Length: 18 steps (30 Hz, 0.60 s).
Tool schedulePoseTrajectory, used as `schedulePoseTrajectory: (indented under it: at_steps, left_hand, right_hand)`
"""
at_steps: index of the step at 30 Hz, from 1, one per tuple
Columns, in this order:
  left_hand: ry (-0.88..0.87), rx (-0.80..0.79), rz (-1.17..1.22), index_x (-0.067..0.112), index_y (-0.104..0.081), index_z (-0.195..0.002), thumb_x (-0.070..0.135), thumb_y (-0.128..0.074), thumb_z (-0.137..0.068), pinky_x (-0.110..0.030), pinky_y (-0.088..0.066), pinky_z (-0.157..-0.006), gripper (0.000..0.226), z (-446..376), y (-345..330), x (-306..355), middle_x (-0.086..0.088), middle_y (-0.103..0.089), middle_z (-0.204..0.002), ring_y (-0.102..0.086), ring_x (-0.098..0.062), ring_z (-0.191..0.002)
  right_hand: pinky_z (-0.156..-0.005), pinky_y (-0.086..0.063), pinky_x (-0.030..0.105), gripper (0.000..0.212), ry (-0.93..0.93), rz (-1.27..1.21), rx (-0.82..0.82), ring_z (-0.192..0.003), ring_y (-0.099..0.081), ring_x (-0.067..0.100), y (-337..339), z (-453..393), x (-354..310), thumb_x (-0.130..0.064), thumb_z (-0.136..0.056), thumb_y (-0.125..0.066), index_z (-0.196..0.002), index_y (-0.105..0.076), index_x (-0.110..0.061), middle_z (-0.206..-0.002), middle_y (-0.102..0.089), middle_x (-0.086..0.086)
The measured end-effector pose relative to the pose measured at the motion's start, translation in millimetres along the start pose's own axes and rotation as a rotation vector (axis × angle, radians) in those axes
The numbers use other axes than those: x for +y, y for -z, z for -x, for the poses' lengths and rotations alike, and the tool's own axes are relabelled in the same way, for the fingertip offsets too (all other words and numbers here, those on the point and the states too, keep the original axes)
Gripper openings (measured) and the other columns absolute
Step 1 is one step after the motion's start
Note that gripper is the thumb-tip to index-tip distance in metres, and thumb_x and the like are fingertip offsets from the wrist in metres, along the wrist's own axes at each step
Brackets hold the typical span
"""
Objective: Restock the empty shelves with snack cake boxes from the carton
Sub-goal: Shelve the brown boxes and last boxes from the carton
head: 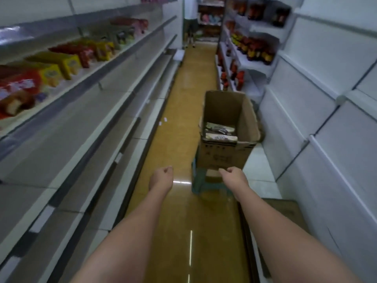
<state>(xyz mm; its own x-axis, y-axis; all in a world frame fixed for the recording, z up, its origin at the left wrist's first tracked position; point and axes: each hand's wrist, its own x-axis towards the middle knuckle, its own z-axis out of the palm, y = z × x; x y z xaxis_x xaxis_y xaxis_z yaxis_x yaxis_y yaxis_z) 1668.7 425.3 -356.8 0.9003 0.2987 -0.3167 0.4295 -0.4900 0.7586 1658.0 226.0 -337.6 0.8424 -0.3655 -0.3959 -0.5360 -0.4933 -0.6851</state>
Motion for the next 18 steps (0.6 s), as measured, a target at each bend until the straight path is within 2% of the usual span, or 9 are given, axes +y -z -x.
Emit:
schedulePoseTrajectory:
  at_steps: [7,11,14,18]
  left_hand:
    - [-0.031,-0.171,-0.081,0.005,-0.058,-0.127,0.035,-0.038,-0.101,-0.035,-0.043,-0.094,0.044,-50,-93,63,-0.017,-0.059,-0.126,-0.054,-0.034,-0.115]
    - [-0.02,-0.202,-0.065,0.009,-0.058,-0.127,0.036,-0.037,-0.101,-0.037,-0.043,-0.093,0.043,-80,-146,106,-0.013,-0.06,-0.124,-0.055,-0.032,-0.114]
    - [0.011,-0.194,-0.072,0.01,-0.06,-0.124,0.038,-0.037,-0.101,-0.037,-0.045,-0.089,0.042,-110,-184,139,-0.011,-0.062,-0.112,-0.057,-0.03,-0.106]
    - [-0.015,-0.175,-0.075,0.01,-0.065,-0.116,0.036,-0.037,-0.101,-0.037,-0.049,-0.086,0.041,-150,-230,184,-0.009,-0.064,-0.099,-0.058,-0.028,-0.092]
  right_hand:
    - [-0.101,-0.04,0.038,0.052,-0.137,-0.065,0.086,-0.129,-0.045,0.03,52,-82,33,-0.036,-0.098,-0.047,-0.14,-0.041,-0.007,-0.142,-0.046,0.01]
    - [-0.091,-0.042,0.033,0.046,-0.166,-0.061,0.105,-0.123,-0.049,0.029,80,-147,42,-0.036,-0.098,-0.046,-0.134,-0.046,-0.008,-0.137,-0.05,0.011]
    - [-0.101,-0.042,0.04,0.05,-0.167,-0.078,0.09,-0.129,-0.045,0.03,102,-197,40,-0.037,-0.097,-0.046,-0.139,-0.042,-0.009,-0.143,-0.046,0.01]
    - [-0.101,-0.041,0.039,0.051,-0.148,-0.066,0.064,-0.13,-0.044,0.029,133,-266,31,-0.037,-0.097,-0.046,-0.14,-0.041,-0.01,-0.143,-0.045,0.01]
